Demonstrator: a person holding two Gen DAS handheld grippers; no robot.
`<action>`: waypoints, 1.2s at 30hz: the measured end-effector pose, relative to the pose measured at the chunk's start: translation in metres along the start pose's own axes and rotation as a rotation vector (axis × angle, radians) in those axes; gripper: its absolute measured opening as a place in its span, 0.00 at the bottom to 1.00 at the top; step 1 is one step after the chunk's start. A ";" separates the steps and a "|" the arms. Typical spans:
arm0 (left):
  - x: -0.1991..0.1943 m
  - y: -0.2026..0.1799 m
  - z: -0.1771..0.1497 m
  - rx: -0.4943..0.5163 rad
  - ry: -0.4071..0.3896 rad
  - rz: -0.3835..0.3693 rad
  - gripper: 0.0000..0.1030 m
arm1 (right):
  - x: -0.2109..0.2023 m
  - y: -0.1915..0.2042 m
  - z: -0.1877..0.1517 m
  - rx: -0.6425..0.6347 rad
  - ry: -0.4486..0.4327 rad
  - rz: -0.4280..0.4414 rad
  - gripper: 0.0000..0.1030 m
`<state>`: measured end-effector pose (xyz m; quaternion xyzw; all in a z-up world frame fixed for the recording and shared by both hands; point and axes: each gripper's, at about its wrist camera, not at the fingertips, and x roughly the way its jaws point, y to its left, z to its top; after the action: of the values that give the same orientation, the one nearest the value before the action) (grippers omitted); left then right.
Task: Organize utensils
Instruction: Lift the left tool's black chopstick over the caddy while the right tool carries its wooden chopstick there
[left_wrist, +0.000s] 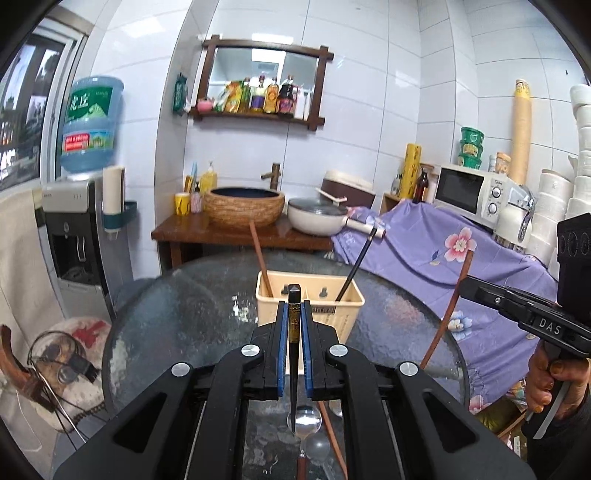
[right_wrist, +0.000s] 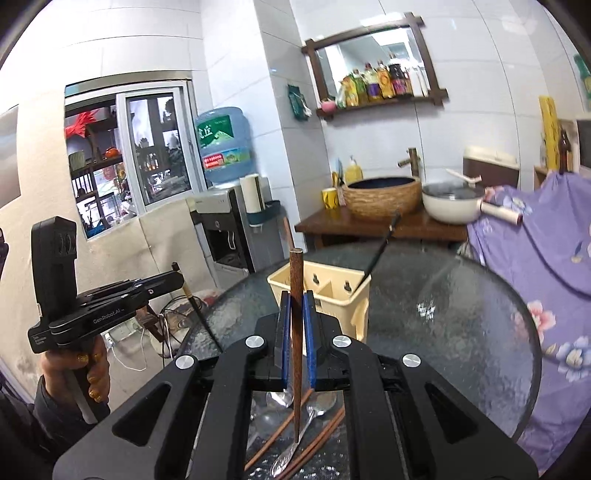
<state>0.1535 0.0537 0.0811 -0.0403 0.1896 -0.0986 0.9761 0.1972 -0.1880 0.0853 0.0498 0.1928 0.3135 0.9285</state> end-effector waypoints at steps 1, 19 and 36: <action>0.001 -0.001 0.005 0.007 -0.006 -0.002 0.07 | 0.001 0.002 0.004 -0.008 -0.003 0.004 0.07; 0.018 -0.004 0.119 -0.013 -0.115 -0.064 0.07 | 0.031 0.010 0.128 -0.036 -0.091 0.049 0.07; 0.117 0.002 0.111 -0.031 -0.072 0.058 0.07 | 0.108 -0.037 0.122 0.033 -0.087 -0.113 0.07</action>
<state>0.3022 0.0357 0.1408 -0.0535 0.1569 -0.0658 0.9840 0.3445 -0.1496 0.1547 0.0678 0.1599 0.2550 0.9512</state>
